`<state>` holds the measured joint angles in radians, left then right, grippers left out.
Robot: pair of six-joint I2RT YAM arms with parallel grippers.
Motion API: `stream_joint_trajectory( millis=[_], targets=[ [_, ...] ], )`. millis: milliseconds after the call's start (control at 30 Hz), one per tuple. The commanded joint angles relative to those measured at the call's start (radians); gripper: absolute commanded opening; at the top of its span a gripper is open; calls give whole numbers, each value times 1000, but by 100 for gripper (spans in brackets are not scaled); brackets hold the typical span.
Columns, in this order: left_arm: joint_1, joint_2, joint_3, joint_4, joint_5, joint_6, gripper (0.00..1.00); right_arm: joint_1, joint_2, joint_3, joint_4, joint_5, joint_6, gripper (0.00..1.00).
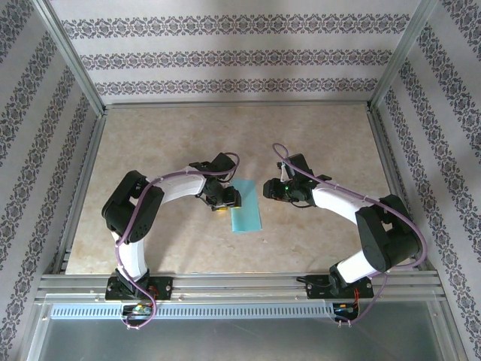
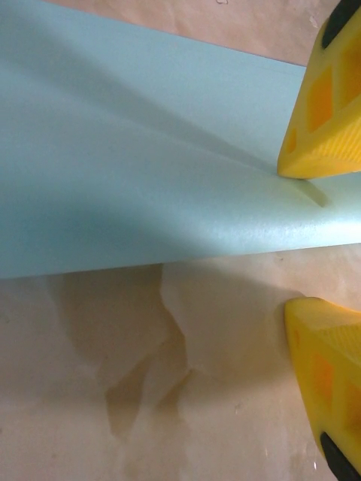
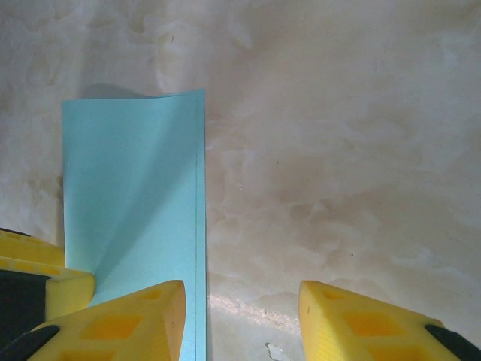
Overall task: Fold a paper plane with a square sheet of paper (fold left side to right side)
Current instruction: Hold the square sheet of paper at the center of the table.
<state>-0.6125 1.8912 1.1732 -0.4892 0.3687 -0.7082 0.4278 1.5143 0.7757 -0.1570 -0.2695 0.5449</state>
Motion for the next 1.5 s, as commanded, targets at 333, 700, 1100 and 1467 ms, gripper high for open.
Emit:
stream_joint_trajectory(
  millis=[333, 700, 1100, 1467],
  targets=[
    [-47, 156, 23, 64, -48, -20, 52, -3, -12, -29, 12, -9, -5, 45],
    [-48, 181, 38, 71, -32, -36, 53, -1, 4, -28, 21, -49, -5, 45],
    [-55, 207, 72, 29, -25, -4, 54, 1, 23, -24, 28, -63, -3, 45],
    [-59, 211, 83, 8, -38, 11, 54, 9, 41, -19, 33, -88, -1, 44]
  ],
)
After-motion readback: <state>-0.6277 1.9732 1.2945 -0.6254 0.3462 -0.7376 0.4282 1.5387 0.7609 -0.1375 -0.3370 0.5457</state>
